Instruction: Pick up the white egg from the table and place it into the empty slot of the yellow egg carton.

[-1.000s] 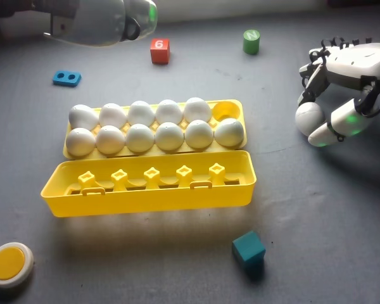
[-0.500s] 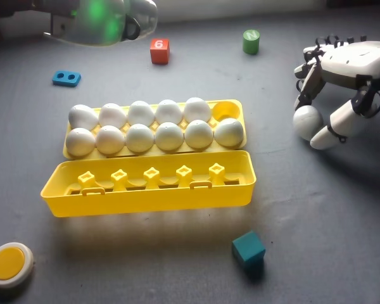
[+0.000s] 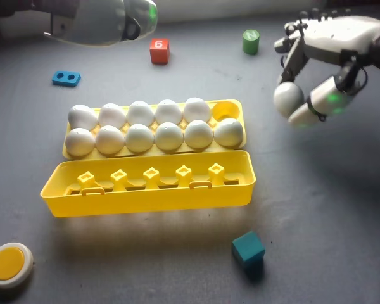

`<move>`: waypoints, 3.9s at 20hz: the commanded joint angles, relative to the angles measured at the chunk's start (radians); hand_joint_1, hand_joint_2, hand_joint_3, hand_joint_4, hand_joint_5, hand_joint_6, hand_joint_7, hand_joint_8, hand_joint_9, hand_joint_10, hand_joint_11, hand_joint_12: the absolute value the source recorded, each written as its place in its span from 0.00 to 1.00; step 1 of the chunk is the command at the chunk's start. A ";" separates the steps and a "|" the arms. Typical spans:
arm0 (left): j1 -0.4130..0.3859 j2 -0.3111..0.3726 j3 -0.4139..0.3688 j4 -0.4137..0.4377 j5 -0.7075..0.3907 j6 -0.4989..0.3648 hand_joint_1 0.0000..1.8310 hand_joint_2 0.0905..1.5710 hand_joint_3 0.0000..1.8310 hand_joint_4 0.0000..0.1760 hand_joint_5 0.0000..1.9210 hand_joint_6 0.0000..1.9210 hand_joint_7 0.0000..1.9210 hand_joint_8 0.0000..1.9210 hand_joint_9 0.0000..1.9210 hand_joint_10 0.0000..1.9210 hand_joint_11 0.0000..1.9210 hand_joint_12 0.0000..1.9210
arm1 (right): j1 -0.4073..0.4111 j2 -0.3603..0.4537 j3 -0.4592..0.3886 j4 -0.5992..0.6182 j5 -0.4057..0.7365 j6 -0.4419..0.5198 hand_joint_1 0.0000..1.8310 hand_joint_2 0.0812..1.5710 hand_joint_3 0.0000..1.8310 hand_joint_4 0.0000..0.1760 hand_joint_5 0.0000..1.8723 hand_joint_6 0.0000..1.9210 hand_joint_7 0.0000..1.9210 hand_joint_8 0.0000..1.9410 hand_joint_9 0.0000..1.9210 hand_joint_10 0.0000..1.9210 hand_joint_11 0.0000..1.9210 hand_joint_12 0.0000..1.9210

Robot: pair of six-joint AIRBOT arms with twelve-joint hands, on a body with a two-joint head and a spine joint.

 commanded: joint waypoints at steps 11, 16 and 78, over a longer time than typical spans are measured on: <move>-0.016 0.006 -0.003 0.096 0.020 0.003 0.00 0.72 0.00 0.00 0.08 0.00 0.09 0.00 0.07 0.00 0.00 0.09 | 0.083 -0.121 0.084 -0.169 0.106 -0.001 0.61 0.63 0.00 0.50 0.65 0.30 0.14 0.00 0.01 0.00 0.00 0.00; -0.016 0.006 -0.003 0.098 0.020 0.003 0.00 0.72 0.00 0.00 0.07 0.00 0.08 0.00 0.06 0.00 0.00 0.08 | 0.114 -0.162 0.109 -0.180 0.104 -0.004 0.62 0.62 0.00 0.25 0.67 0.27 0.15 0.00 0.02 0.00 0.00 0.00; -0.024 0.006 -0.004 0.074 0.020 0.021 0.00 0.73 0.00 0.00 0.07 0.00 0.07 0.00 0.06 0.00 0.00 0.09 | 0.027 0.530 -0.508 -0.150 0.058 -0.021 0.26 0.64 0.00 0.00 0.08 0.00 0.06 0.01 0.03 0.01 0.02 0.02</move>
